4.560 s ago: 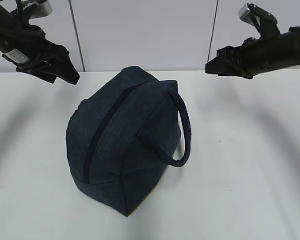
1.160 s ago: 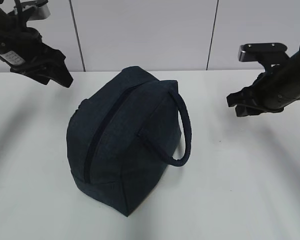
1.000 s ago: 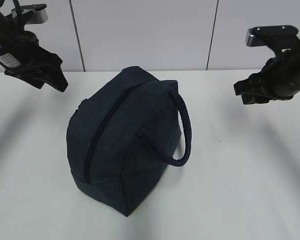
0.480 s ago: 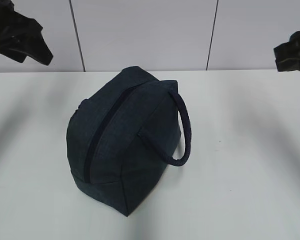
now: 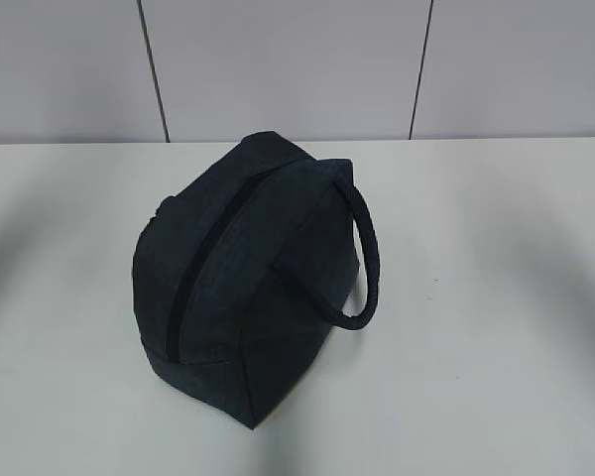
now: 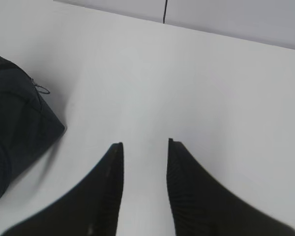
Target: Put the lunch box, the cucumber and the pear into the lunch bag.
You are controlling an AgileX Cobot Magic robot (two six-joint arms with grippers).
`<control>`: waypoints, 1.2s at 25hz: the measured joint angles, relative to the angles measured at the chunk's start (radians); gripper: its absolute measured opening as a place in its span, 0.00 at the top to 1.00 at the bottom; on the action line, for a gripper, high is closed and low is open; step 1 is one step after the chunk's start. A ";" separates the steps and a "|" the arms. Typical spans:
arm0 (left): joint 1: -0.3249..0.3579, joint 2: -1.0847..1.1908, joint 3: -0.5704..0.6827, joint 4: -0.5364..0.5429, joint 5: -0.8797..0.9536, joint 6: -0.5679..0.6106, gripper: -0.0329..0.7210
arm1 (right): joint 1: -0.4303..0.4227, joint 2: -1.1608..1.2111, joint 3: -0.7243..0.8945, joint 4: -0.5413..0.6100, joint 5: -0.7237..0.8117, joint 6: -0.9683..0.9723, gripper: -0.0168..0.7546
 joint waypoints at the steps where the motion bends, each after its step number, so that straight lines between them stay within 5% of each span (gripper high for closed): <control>1: 0.000 -0.024 0.000 0.018 0.010 -0.014 0.38 | 0.000 -0.009 0.000 0.000 0.000 0.002 0.66; 6: 0.000 -0.183 0.078 0.028 0.023 -0.051 0.38 | 0.000 -0.042 0.000 0.000 0.036 0.027 0.66; 22: 0.000 -0.939 0.722 0.021 -0.098 -0.145 0.38 | 0.000 -0.389 0.050 -0.015 0.234 0.046 0.65; 30: 0.000 -1.205 0.852 0.022 -0.054 -0.176 0.38 | 0.000 -0.644 0.182 -0.069 0.404 0.086 0.50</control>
